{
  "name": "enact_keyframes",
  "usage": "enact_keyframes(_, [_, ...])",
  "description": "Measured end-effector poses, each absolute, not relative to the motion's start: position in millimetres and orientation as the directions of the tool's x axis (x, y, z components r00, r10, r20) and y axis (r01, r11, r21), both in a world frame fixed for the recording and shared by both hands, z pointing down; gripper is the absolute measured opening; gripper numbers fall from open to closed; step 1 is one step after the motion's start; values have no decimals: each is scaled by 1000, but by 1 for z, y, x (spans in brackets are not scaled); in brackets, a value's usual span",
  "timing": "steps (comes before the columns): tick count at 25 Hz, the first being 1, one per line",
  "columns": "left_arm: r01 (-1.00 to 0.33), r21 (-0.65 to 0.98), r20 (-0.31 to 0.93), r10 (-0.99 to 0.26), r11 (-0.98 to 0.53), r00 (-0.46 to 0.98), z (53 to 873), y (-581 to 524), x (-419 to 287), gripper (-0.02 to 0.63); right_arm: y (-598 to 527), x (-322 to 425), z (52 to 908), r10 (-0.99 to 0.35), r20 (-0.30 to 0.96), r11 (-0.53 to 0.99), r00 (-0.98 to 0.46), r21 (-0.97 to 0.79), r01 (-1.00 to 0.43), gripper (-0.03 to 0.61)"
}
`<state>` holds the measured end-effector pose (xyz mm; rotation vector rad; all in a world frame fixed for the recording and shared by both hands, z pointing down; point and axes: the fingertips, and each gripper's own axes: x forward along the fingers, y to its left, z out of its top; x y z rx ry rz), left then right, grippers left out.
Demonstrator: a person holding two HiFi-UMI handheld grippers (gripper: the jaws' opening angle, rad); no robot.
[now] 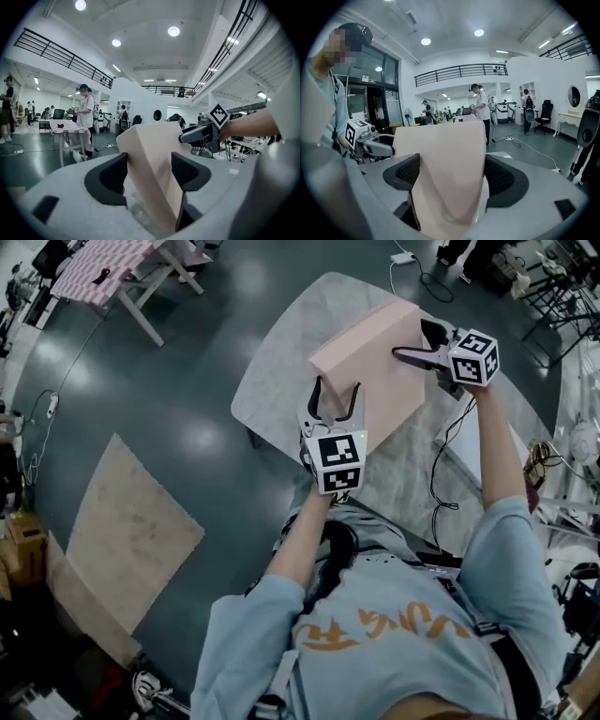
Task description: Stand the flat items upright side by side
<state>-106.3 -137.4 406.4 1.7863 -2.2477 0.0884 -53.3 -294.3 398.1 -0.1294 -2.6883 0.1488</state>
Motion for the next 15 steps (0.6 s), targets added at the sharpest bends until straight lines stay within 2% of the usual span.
enact_keyframes(15, [-991, 88, 131, -987, 102, -90, 379, -125, -43, 284, -278, 31, 384, -29, 352, 995, -935, -78, -60, 437])
